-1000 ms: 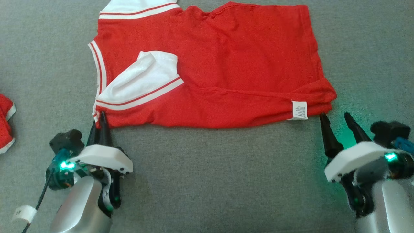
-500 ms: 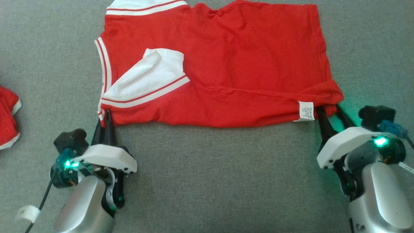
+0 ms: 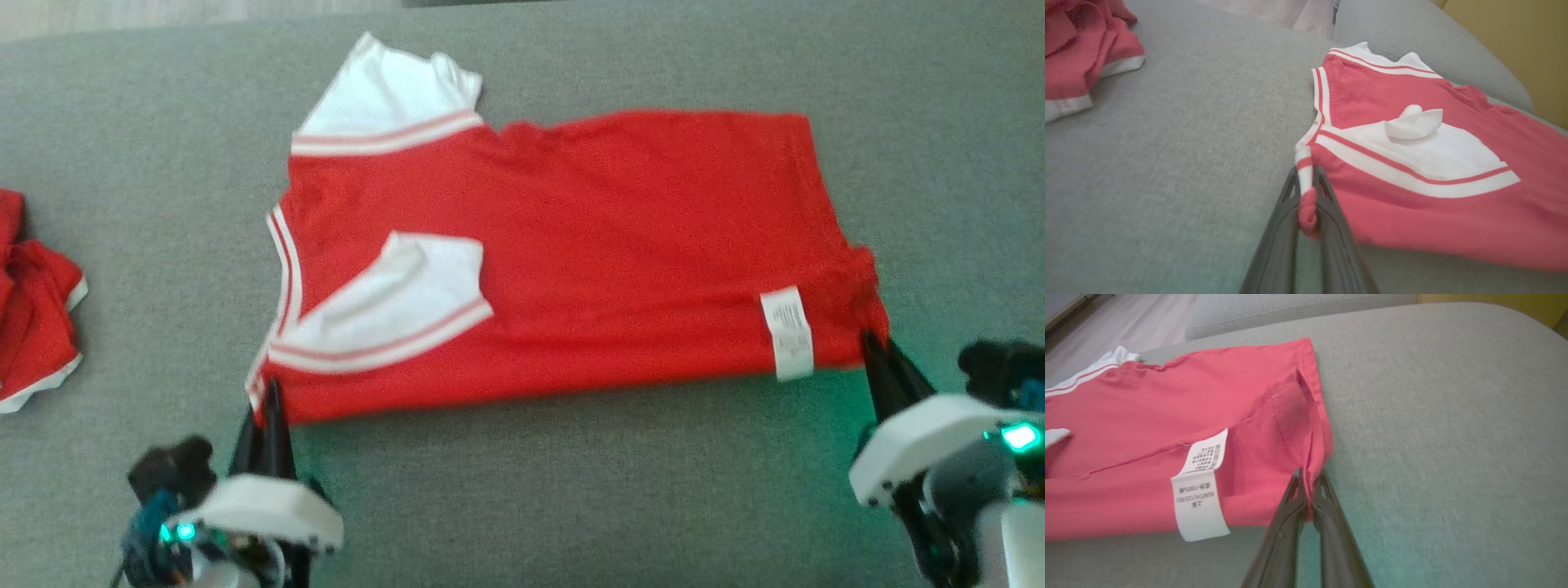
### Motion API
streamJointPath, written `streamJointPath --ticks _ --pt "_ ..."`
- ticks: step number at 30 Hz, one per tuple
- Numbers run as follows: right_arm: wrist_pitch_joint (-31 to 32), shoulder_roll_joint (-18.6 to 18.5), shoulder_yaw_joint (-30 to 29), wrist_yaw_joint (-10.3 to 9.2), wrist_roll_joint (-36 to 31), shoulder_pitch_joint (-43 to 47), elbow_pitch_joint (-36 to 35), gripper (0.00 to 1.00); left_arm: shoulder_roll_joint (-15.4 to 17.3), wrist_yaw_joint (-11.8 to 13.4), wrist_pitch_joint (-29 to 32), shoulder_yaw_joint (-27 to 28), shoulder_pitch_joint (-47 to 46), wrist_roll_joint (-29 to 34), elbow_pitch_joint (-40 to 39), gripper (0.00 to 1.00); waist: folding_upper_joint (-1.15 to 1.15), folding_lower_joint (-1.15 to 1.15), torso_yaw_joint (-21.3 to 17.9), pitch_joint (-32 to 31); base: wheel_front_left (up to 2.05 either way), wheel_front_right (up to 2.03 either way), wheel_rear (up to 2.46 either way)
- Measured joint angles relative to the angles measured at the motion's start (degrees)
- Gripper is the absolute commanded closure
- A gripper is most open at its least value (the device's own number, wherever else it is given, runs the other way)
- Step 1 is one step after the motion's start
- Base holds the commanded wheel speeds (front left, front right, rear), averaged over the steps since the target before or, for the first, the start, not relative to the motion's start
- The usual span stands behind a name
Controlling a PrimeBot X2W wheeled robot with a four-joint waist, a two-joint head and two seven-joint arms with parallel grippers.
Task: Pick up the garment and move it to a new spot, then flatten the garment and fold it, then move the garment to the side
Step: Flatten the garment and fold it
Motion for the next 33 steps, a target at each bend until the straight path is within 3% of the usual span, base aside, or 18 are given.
streamJointPath --ticks 6,9,10,11,12,13,19,24,28,31,33 --pt "3.6 0.2 -2.8 0.0 1.4 5.8 -2.3 1.0 0.9 3.2 3.4 -1.5 8.9 0.0 -7.0 1.0 0.0 0.0 1.2 -1.5 0.0 0.0 0.0" --pt "4.9 0.3 -3.6 0.0 2.0 7.0 -2.0 1.0 1.2 3.2 4.4 -2.4 10.9 0.0 -7.7 1.0 0.0 0.0 2.1 -1.9 0.0 0.0 0.0" --pt "5.5 0.3 -3.7 0.0 2.0 7.1 -1.7 0.8 1.2 3.2 4.4 -2.8 11.2 0.0 -7.7 0.8 0.0 0.0 2.3 -2.0 0.0 0.0 0.0" --pt "6.5 0.3 -3.7 0.0 2.0 7.2 -1.4 0.03 1.2 3.2 4.4 -3.1 11.3 0.0 -7.6 0.07 0.0 0.0 2.5 -2.1 0.0 0.0 0.0" --pt "7.2 0.3 -3.7 0.0 2.0 7.5 -1.1 0.03 1.2 3.1 4.4 -3.2 11.2 0.0 -7.5 0.07 0.0 0.0 2.7 -2.1 0.0 0.0 0.0" --pt "7.7 0.3 -3.8 0.0 2.0 7.7 -1.0 0.0 1.3 3.1 4.4 -3.1 11.2 0.0 -7.2 0.0 0.0 0.0 2.9 -2.2 0.0 0.0 0.0" --pt "10.2 0.3 -3.3 0.0 2.4 8.0 -1.8 0.0 2.1 1.5 3.1 -3.3 10.2 0.8 -5.7 0.0 0.0 0.0 3.4 -2.5 0.0 0.0 0.0" --pt "13.0 0.3 -2.2 0.0 1.7 4.7 -7.6 0.0 5.1 -2.4 4.4 -2.9 4.5 0.1 -6.3 0.0 0.0 0.0 2.7 -2.3 0.0 0.0 0.0" --pt "17.4 0.2 2.1 0.0 -0.9 -7.2 -8.8 0.0 8.8 -8.7 10.5 -3.1 -7.0 -1.3 -7.6 0.0 0.0 0.01 1.5 -1.0 0.0 0.0 0.0" --pt "20.8 -0.8 6.7 0.0 -0.1 -18.0 -6.4 0.0 11.9 -15.1 16.4 -3.1 -16.6 -4.1 -5.1 0.0 0.0 0.02 0.2 0.7 0.0 0.0 0.0" --pt "21.9 -1.9 9.5 0.0 1.4 -24.3 -3.8 0.0 13.8 -17.8 20.3 -2.9 -21.9 -6.5 -2.4 0.0 0.0 0.02 -0.9 2.1 0.0 0.0 0.0"
